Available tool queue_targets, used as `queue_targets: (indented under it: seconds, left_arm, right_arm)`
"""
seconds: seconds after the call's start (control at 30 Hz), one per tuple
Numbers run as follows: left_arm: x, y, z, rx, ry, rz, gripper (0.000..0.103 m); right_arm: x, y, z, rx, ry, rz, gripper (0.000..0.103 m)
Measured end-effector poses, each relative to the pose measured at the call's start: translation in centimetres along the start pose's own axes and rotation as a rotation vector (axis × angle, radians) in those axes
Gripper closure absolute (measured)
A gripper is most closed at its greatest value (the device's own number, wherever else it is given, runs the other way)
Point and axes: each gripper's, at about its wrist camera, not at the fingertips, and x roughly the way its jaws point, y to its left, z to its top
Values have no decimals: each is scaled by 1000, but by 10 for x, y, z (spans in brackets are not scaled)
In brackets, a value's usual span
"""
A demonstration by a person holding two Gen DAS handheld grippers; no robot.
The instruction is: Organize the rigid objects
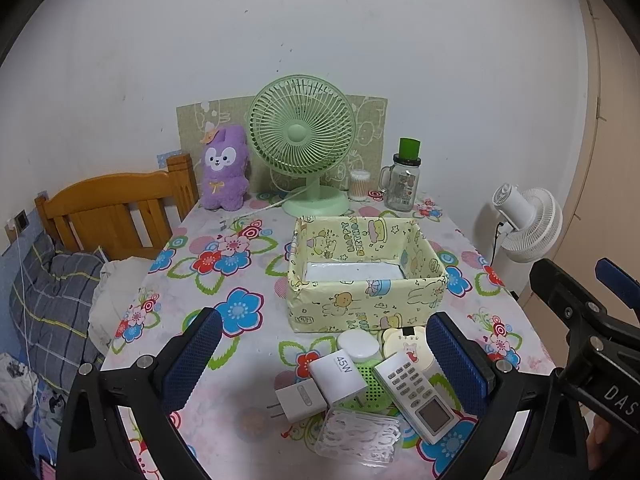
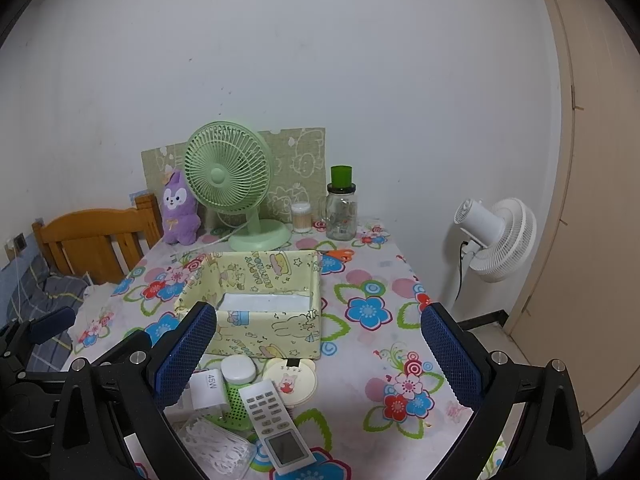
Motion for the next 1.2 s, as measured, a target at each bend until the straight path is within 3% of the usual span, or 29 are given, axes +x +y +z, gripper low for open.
queue_targets:
  seconds: [0.57, 1.2]
  left_arm:
    - [18, 1, -18, 1, 33, 6, 0]
    - [73, 1, -57, 22, 164, -5, 0]
  right_arm:
    - [16, -2, -18, -26, 16, 22, 0]
    - [62, 4, -62, -71, 107, 46, 1]
